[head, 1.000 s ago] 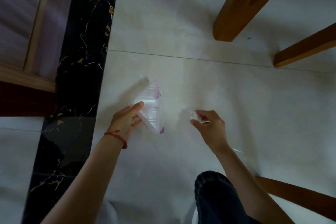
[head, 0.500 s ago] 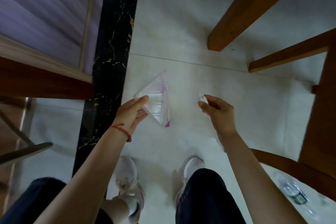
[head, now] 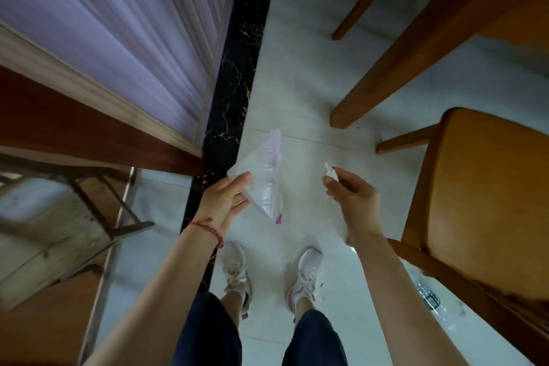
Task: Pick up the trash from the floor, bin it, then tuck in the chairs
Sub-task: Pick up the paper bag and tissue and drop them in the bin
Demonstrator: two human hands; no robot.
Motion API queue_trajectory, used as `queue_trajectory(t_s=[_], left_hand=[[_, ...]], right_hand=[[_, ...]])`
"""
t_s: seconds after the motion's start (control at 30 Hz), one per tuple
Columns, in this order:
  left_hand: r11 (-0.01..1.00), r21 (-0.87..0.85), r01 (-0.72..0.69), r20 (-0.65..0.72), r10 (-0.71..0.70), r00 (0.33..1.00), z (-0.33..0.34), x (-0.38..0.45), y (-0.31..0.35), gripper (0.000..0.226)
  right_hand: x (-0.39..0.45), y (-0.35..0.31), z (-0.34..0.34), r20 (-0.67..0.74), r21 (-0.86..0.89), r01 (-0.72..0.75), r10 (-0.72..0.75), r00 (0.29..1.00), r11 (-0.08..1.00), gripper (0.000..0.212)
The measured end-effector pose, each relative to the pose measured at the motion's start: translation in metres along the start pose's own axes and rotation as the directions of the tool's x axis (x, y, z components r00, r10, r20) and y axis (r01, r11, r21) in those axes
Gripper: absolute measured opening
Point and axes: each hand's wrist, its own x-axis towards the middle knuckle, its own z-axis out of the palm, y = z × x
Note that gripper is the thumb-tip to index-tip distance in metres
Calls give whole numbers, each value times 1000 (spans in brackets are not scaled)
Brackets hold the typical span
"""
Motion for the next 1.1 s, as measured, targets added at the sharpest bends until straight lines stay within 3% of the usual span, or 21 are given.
queue_trajectory(t_s=[0.23,0.33,0.43,0.63,0.9,1.1], left_hand=[[996,-76,-37,9,38,999,17,-100,63,25],[989,-135,-60,5,62,998,20,-134,86,23],[976,-199,-84,9,88,996,21,-166,105,9],[951,-263,-164,-17,165,986,5,-211,123,21],[895,-355,-270,-128,239,962,-10,-255,100,49],[821,-473,-319,-263,214,941,-3,-287,45,27]], right_hand=[[-73,-94,-12,28,37,113,-114,993,993,11],[-99,-126,-15,18,76,125,-127,992,989,19],[-124,-150,-18,26,146,125,-130,991,981,18],[-160,-172,-19,42,165,177,-187,982,970,10],[-179,-175,-30,163,176,124,-154,975,976,9],[-180,-165,-41,293,112,43,-74,953,993,18]])
